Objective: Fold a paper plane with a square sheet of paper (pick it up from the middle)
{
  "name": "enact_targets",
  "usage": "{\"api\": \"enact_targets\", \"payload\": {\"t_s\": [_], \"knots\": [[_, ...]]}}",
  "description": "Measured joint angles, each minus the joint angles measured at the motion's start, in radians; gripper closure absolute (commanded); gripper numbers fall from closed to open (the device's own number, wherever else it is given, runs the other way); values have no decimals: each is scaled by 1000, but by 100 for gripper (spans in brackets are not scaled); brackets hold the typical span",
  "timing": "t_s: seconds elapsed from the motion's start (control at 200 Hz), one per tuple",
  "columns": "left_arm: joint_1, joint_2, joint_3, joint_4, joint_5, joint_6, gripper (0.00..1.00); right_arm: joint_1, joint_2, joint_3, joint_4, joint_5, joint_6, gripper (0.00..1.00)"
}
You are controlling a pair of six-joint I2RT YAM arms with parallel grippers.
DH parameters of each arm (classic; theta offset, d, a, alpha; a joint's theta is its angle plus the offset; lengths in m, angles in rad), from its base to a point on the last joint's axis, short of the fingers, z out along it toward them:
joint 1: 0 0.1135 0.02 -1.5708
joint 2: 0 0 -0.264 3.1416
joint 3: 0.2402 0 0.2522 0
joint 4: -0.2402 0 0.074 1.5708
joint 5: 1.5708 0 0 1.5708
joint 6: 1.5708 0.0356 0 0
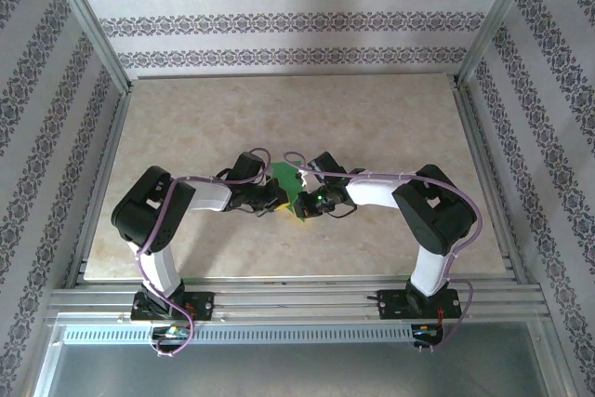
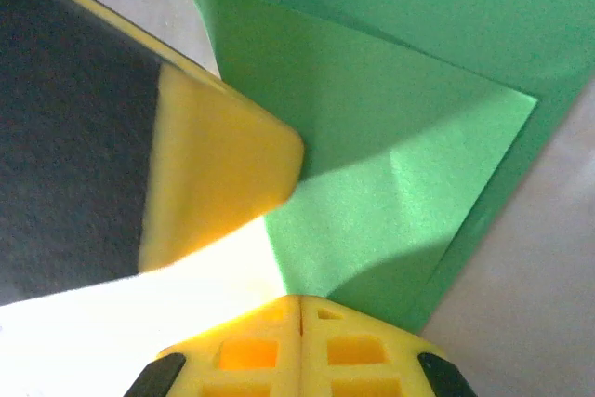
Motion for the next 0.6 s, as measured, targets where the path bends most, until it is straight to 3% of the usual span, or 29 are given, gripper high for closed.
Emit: {"api": "enact_targets", "payload": {"t_s": [0.6], "knots": [[113, 16, 137, -256, -51, 197, 96, 0, 2, 0, 5, 0, 0, 94]]}}
